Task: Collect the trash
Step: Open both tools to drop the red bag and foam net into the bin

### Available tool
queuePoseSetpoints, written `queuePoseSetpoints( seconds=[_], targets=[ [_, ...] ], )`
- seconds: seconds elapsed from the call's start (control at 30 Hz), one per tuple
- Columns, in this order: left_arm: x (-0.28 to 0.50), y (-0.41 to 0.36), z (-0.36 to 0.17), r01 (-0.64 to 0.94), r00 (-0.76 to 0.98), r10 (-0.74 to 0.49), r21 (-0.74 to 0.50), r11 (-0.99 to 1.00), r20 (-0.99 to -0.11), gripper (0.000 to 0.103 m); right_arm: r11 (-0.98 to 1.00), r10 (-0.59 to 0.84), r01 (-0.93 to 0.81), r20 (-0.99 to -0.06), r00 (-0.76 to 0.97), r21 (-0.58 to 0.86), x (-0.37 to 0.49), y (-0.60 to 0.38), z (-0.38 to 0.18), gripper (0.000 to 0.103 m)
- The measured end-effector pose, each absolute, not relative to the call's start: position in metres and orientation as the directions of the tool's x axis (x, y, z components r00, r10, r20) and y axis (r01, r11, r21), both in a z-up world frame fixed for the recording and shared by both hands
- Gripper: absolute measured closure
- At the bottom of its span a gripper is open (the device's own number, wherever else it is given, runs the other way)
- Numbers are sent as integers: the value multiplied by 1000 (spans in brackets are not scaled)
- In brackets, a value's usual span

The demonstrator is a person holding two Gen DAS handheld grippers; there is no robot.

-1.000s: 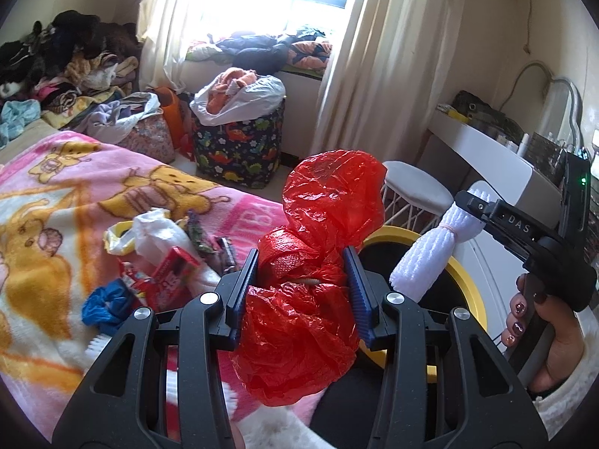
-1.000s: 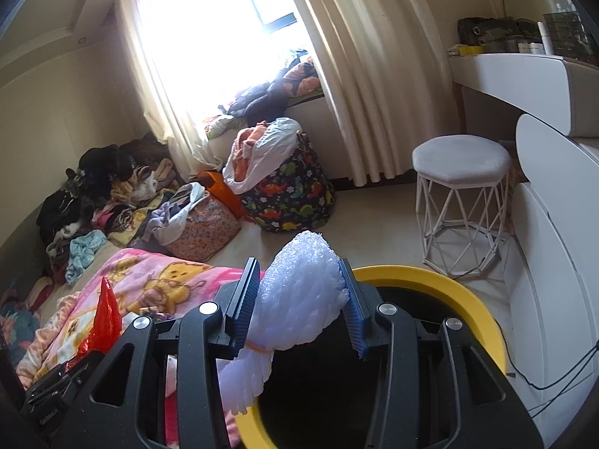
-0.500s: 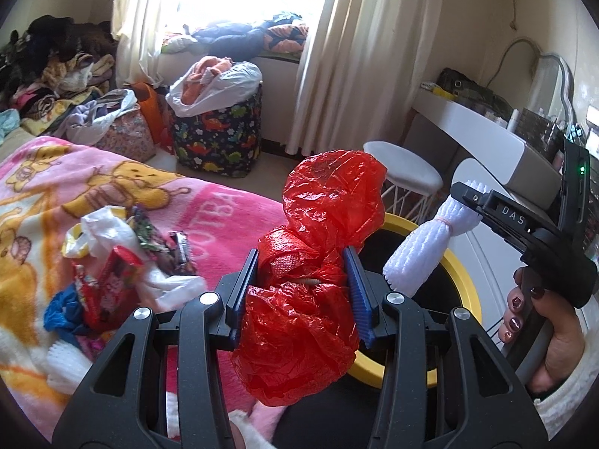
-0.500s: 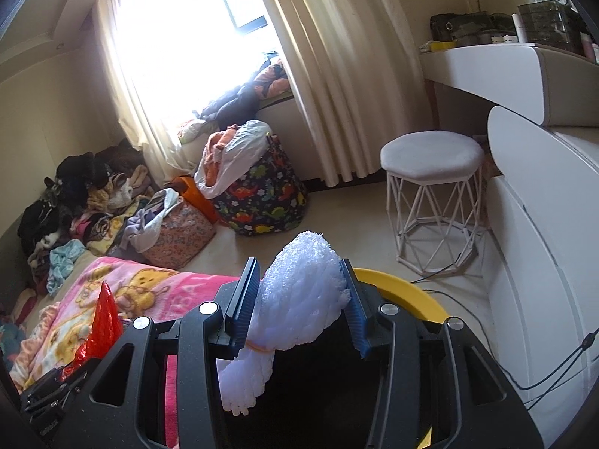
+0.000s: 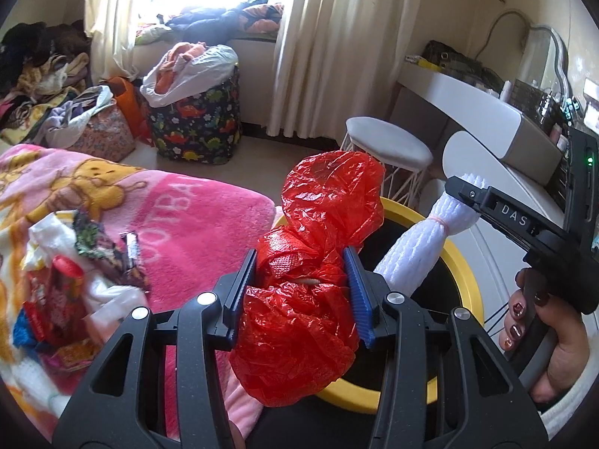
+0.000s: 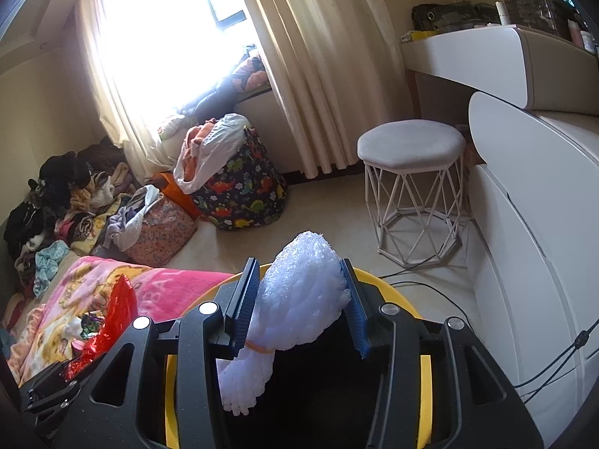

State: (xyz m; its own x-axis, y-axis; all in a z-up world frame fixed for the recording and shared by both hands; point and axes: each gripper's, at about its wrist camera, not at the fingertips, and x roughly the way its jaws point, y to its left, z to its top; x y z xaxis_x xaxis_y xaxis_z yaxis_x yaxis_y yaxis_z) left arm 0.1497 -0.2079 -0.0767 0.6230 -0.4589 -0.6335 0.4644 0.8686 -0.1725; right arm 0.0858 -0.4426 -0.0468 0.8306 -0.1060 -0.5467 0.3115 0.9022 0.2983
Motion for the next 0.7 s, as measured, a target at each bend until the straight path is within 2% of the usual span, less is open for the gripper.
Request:
queuePoseSetpoints(
  seconds=[0.07,0.2,0.27,0.33,0.43,0.5,0.7],
  targets=[
    [152,-212,-80,467,618,-458,-169,868,-639,66,900,-107,317,-554,826,300,87,-445,-49,60],
    [154,-215,-85,466,614,-449,-161,870,-648,60,892,-108,331,-565,818,309,88,-452,-53,50],
    [153,-213,-86,458,621,-444,-160,874,-646,51,887,-109,336,-566,817,315,87,-453,-54,44],
    [151,-208,-84,448,640,-434,-151,881,-634,30,887,-105,333,-564,819,320,87,-452,-54,39],
    [147,-199,-80,430,659,-430,-159,888,-618,16,892,-100,325,-563,820,314,88,-448,-54,36],
    [145,-192,-76,415,676,-421,-159,896,-605,11,897,-91,312,-560,823,313,89,-443,-52,33],
    [141,-171,-65,369,717,-390,-159,916,-577,11,909,-47,261,-543,839,326,90,-430,-46,28]
  ],
)
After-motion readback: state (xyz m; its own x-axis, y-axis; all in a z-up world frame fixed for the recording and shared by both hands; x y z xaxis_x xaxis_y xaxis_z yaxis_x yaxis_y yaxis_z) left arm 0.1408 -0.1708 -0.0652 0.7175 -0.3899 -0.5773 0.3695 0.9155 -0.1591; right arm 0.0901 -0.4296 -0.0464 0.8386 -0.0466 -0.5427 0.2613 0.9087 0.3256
